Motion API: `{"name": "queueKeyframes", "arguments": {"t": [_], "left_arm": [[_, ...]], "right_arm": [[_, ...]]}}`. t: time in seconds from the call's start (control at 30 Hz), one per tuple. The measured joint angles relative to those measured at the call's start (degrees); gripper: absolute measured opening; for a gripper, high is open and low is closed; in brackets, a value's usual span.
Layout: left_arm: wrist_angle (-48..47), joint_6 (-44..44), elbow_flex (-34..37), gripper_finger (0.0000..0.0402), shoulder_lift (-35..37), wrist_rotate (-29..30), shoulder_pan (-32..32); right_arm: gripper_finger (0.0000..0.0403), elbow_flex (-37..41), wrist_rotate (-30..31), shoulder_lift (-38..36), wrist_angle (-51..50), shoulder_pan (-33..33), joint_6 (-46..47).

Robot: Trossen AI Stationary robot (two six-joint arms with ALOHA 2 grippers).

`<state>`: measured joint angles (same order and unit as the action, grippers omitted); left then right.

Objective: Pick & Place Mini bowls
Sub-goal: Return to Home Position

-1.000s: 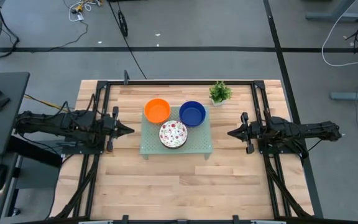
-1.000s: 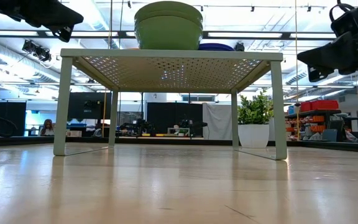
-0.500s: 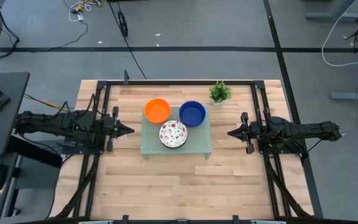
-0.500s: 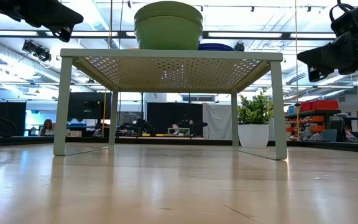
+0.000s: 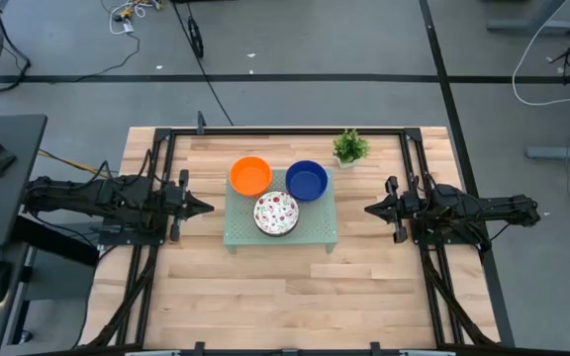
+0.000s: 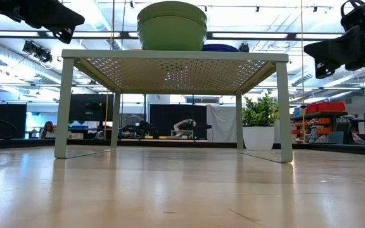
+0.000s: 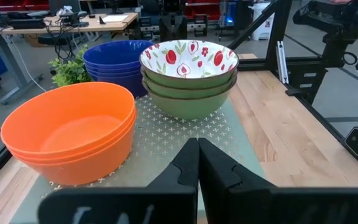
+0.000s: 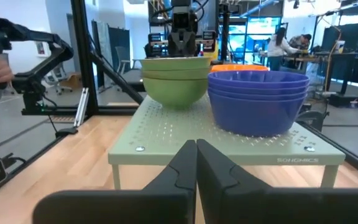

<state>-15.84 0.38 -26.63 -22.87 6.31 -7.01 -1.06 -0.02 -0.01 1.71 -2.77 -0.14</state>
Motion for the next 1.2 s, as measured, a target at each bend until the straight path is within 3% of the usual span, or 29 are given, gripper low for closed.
{"name": "queueKeyframes", "arguments": {"t": [0.3, 0.43, 0.7, 0.9, 1.2], "left_arm": [[3.4, 3.8, 3.1, 0.0003, 2.3, -2.2, 0.4], [3.4, 4.7, 4.0, 0.0003, 9.0, -5.9, 2.2], [5.2, 5.9, 6.0, 0.0003, 22.7, -7.0, 4.3], [11.1, 6.1, 10.4, 0.0003, 21.7, -5.3, 4.3], [17.8, 4.0, 18.5, 0.0003, 21.9, -9.1, 4.3]], "right_arm": [[0.0011, 0.0, 0.0, 0.0, 0.0, 0.9, 0.0], [0.0011, 0.0, 0.0, 0.0, 0.0, 0.9, 0.0], [0.0011, 0.0, 0.0, 0.0, 0.0, 0.9, 0.1], [0.0011, 0.0, 0.0, 0.0, 0.0, 0.9, 0.0], [0.0011, 0.0, 0.0, 0.0, 0.0, 0.9, 0.1]]}}
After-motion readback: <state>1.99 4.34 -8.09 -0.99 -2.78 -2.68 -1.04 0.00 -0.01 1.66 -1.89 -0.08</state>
